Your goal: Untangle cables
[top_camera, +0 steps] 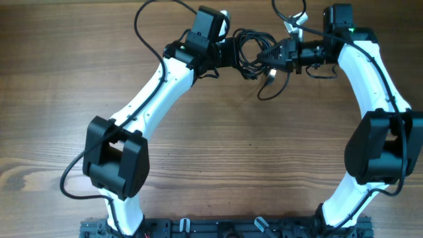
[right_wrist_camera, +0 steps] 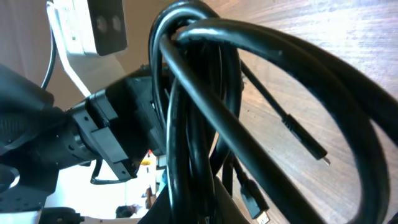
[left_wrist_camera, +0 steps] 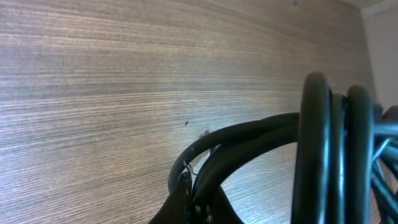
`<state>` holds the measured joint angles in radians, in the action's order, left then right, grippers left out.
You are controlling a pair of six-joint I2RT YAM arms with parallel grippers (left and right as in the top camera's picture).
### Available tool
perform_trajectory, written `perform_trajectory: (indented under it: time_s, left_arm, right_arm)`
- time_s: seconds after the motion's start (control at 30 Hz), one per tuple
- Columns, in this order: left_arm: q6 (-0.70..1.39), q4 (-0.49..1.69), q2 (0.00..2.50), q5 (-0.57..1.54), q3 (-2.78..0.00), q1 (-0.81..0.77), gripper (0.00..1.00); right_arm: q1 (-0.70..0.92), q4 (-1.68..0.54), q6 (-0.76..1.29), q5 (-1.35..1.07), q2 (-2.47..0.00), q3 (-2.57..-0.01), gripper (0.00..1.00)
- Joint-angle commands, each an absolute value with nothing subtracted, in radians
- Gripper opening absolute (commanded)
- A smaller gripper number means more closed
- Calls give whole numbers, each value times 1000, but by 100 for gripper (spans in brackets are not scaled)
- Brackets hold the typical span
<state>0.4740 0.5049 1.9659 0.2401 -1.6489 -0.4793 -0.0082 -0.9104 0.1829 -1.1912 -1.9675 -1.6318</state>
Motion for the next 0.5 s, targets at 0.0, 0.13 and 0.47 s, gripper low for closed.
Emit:
perform_trajectory:
  time_s: [0.0, 0.13, 0.47]
  left_arm:
    - [503, 514, 1984, 189, -1653, -430, 4]
    - [502, 537, 1961, 266, -1653, -384, 4]
    - [502, 652, 1956, 442, -1653, -359, 45]
  right_arm:
    - [-13, -862, 281, -1065, -1960, -1642, 4]
    - [-13, -832, 384, -763, -1960, -1642, 5]
    - [-13, -778, 429, -734, -1960, -1642, 4]
